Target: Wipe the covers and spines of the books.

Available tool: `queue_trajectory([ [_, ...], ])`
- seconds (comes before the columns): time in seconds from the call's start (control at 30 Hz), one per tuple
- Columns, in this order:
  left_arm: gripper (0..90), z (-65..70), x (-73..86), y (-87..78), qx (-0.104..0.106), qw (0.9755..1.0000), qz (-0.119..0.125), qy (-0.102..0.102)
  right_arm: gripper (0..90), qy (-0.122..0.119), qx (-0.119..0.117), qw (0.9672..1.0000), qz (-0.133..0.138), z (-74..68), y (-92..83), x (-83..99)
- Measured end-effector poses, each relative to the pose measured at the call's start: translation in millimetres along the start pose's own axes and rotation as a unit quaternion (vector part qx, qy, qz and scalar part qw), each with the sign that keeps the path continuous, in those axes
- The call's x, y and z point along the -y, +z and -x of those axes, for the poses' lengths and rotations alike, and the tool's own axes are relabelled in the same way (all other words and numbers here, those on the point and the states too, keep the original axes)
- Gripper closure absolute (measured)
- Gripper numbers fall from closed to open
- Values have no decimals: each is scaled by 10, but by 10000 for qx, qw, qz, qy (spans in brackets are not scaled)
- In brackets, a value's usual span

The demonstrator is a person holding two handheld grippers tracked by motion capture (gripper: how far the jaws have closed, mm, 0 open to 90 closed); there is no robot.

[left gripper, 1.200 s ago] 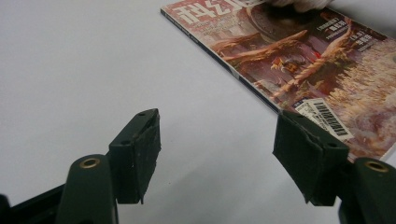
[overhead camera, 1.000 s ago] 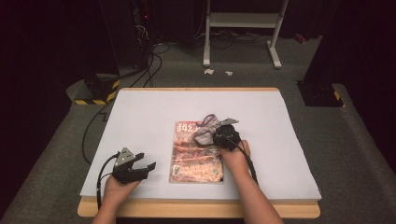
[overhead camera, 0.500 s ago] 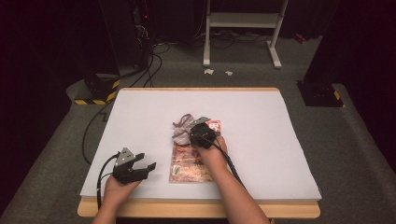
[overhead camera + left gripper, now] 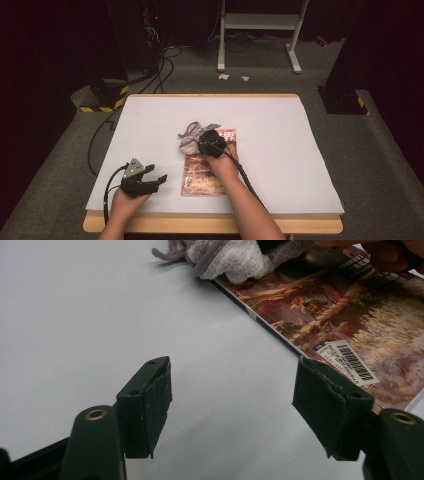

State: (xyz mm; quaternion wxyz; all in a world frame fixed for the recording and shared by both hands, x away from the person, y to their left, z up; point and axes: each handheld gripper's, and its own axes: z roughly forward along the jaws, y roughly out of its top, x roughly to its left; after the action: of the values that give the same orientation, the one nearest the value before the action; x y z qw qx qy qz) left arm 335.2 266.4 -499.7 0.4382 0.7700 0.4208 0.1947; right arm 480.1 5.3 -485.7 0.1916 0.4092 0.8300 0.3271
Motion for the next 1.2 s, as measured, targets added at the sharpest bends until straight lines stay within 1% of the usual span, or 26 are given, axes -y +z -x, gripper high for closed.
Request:
queue_trajectory([
  [0.13,320,4,1,-1,-10,10000,-13,12,606,155,87,9998,-1,191,-38,54],
  [0.2,319,2,1,-2,-18,10000,-18,25,606,213,187,9996,-11,283,-80,97],
  [0.47,319,11,3,3,-18,10000,-40,40,606,507,479,9976,3,692,-305,340],
  [0.57,319,16,5,12,-12,10000,-60,40,606,609,554,9966,2,806,-370,404],
  [0.63,319,17,5,14,-12,10000,-68,51,606,655,579,9962,14,851,-392,432],
  [0.7,319,16,5,13,-15,10000,-69,49,607,665,601,9960,22,877,-405,450],
  [0.93,318,12,7,10,-14,10000,-70,44,608,629,662,9958,-5,863,-401,440],
  [1.1,318,14,8,13,3,10000,-78,44,608,527,690,9962,-118,848,-335,327],
  [1.2,317,0,7,7,9,10000,-73,26,609,470,665,9966,-148,792,-261,245],
])
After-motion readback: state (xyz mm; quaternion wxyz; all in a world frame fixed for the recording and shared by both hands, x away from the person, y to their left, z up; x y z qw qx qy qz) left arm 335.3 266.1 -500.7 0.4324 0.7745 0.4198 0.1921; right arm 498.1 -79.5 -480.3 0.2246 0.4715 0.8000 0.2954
